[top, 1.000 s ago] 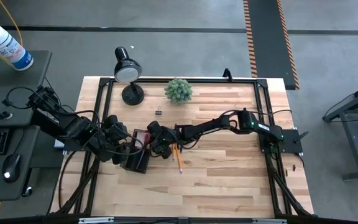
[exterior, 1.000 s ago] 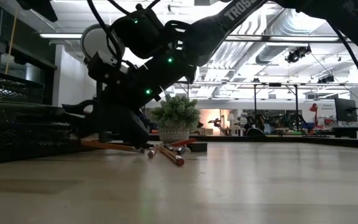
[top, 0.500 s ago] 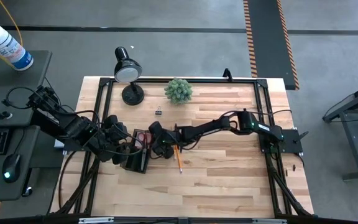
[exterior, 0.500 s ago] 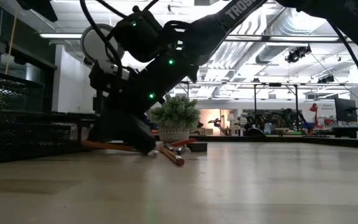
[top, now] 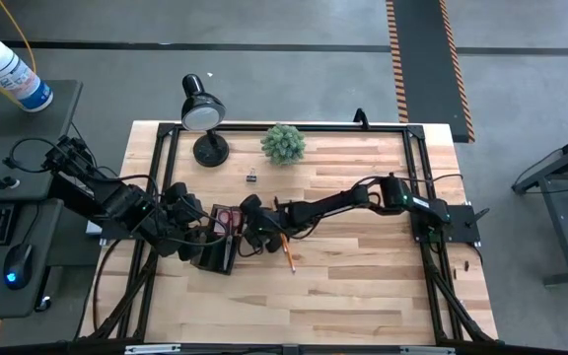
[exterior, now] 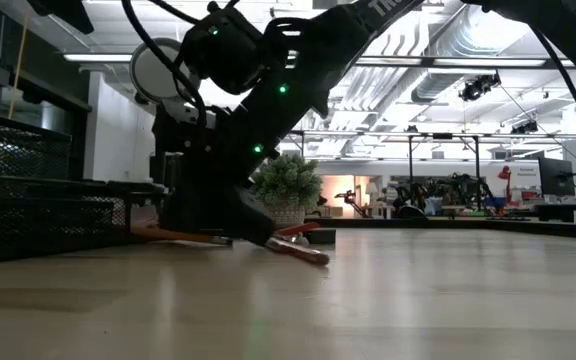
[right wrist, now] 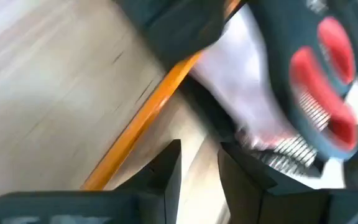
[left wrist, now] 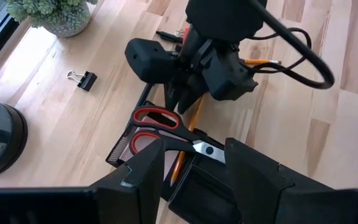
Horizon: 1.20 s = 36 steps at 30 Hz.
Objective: Pick and place office supplies into organizer
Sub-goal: Put the black scissors into the desk organizer
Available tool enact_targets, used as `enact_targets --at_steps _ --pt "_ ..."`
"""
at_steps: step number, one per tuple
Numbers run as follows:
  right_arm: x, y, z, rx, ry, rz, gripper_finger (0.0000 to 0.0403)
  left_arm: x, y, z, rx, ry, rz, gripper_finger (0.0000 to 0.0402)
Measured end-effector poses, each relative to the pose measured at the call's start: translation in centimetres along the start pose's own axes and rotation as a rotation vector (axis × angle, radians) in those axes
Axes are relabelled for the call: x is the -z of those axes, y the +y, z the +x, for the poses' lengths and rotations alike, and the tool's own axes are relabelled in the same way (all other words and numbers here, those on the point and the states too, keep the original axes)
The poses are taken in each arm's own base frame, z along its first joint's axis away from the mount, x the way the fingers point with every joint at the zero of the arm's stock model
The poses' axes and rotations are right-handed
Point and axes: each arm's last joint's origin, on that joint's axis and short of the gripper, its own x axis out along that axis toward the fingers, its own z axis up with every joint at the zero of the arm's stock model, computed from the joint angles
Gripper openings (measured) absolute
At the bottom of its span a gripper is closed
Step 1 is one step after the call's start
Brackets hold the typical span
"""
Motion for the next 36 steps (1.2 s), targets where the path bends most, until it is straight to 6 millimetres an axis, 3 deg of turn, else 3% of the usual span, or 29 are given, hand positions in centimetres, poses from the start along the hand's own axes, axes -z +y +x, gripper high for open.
enact_targets --at_steps 16,36 --pt "-2.6 -0.8 -3.6 0.08 -0.017 -0.094 0.0098 0.0 0.0 0.0 0.002 -0.002 0.006 0.0154" --pt "-3.2 -1.4 -3.7 0.084 -0.136 -0.267 0.0108 0.0 0.0 0.0 0.003 -0.003 0.008 0.0154"
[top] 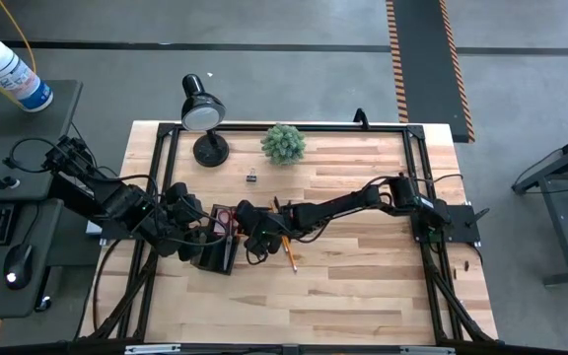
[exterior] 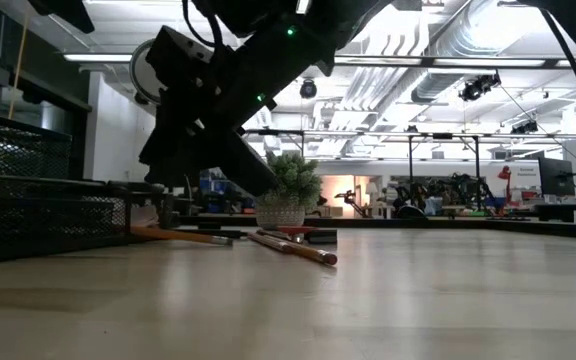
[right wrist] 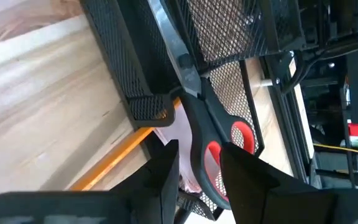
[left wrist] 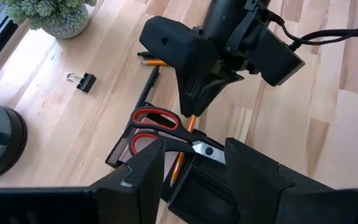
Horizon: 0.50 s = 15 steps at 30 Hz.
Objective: Pick and place office supplies into organizer
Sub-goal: Put the black scissors into the desk organizer
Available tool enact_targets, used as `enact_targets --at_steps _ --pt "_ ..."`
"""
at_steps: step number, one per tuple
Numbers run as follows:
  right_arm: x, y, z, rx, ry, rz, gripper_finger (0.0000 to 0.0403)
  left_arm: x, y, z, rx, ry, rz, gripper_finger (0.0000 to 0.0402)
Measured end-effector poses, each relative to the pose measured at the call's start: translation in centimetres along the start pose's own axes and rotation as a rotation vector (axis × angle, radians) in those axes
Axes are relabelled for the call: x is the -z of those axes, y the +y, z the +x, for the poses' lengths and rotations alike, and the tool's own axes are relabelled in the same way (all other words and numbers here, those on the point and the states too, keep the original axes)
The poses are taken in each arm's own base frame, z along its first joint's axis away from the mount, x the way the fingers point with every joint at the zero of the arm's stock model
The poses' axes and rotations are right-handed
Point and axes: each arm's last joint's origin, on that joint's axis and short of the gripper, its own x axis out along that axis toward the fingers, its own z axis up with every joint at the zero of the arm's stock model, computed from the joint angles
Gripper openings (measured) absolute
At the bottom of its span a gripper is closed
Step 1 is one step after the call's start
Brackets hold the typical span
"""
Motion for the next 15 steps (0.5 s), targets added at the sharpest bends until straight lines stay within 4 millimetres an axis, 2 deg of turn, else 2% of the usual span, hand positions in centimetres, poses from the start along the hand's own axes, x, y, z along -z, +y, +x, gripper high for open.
enact_targets --at_steps 15 --pt "1.5 -0.9 0.3 -0.03 -0.054 0.014 0.0108 0.0 0.0 0.0 -0.002 -0.003 0.0 0.0154"
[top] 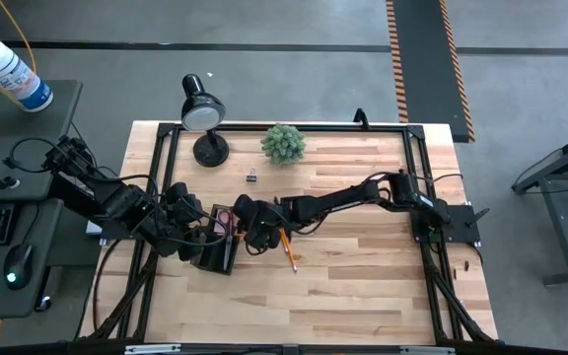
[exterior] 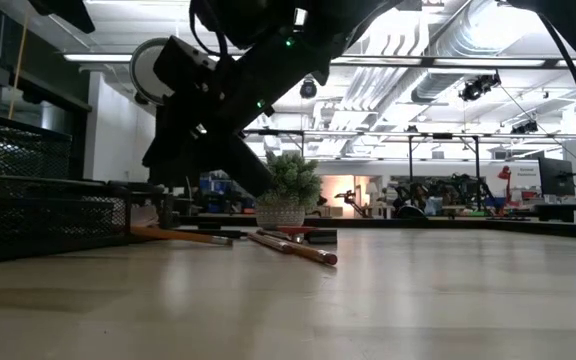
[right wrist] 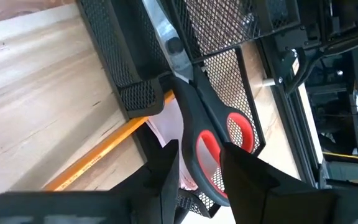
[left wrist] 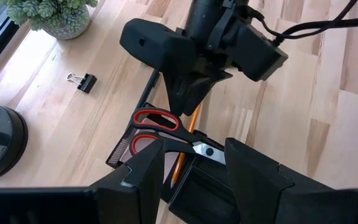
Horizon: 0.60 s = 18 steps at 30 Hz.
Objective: Pick and place office supplies into organizer
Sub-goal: Put the black scissors into the desk organizer
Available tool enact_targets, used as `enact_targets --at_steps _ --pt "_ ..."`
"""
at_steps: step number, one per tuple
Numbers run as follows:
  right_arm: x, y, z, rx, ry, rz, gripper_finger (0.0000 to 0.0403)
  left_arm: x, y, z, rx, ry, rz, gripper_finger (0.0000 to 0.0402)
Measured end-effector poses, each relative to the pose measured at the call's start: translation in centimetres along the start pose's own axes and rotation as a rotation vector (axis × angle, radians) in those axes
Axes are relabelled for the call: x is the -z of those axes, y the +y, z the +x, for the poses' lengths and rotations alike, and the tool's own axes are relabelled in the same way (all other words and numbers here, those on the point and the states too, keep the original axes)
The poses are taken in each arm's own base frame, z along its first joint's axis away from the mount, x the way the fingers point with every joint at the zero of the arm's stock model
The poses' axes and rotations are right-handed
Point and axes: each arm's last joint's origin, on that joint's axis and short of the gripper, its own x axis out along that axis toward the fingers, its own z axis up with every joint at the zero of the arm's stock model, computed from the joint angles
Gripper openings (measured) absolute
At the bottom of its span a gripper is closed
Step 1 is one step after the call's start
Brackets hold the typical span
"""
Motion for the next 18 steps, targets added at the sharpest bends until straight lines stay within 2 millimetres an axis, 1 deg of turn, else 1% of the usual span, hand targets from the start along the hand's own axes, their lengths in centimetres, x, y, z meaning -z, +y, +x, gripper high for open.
enact_targets --at_steps 7,14,18 --pt "0.1 0.0 0.3 0.0 -0.028 -0.004 0.0108 0.0 0.0 0.0 -0.005 -0.005 0.0 0.0154" --pt "0.5 0.5 1.0 0.012 0.009 -0.048 0.0108 0.0 0.0 0.0 -0.005 -0.006 0.0 0.0154" --pt "0.5 0.5 1.1 0.022 0.003 -0.055 0.0108 0.0 0.0 0.0 -0.005 -0.005 0.0 0.0154"
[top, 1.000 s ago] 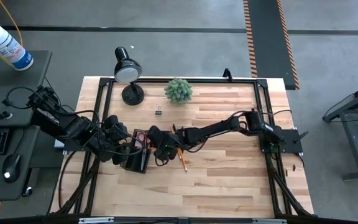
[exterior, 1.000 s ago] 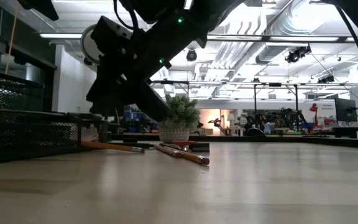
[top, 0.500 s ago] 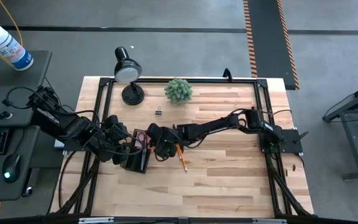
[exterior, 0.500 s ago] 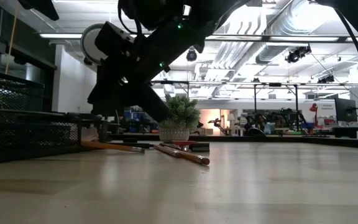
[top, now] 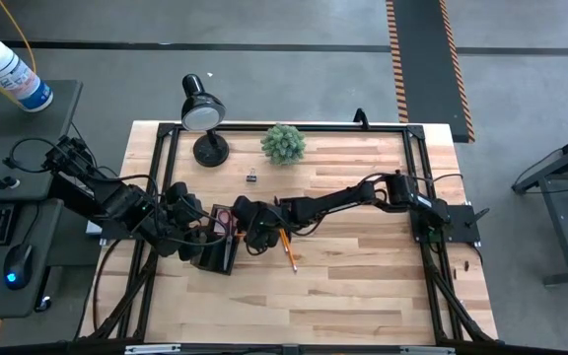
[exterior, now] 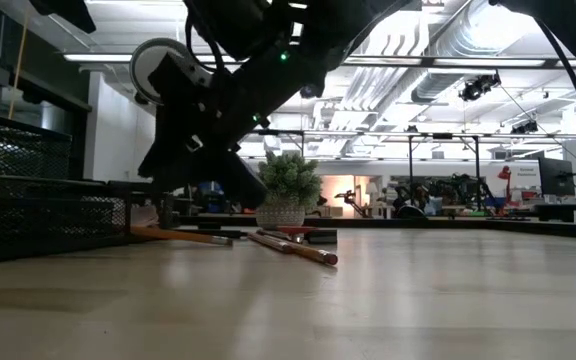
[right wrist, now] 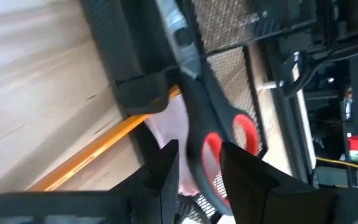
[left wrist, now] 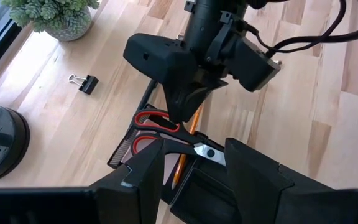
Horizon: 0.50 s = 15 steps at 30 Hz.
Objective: Pick and place office supplies into organizer
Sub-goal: Put the black scissors into the desk organizer
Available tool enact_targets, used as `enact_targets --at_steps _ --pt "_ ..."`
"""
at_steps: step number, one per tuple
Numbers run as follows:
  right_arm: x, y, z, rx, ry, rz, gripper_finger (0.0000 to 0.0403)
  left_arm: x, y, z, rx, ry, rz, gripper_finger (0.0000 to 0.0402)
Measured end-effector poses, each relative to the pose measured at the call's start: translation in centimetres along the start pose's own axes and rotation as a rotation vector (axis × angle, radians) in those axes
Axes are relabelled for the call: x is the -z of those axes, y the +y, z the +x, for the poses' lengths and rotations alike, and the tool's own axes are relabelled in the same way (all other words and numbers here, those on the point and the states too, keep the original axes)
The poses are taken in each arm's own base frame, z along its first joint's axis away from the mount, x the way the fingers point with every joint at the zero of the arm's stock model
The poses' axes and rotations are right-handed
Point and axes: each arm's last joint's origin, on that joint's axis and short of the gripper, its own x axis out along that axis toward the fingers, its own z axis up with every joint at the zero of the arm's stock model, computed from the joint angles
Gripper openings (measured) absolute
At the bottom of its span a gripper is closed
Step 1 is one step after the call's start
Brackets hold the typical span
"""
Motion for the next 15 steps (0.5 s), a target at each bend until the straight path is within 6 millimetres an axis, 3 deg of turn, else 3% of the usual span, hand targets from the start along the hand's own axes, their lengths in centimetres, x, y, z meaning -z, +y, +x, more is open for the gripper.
enact_targets --at_steps 11,15 --pt "0.5 1.0 1.3 0.028 0.04 -0.035 0.0107 0.0 0.0 0.0 0.002 -0.002 0.014 0.0154" --pt "0.4 0.7 1.3 0.052 0.029 -0.031 0.0086 0.0 0.0 0.0 0.001 -0.001 0.014 0.0154"
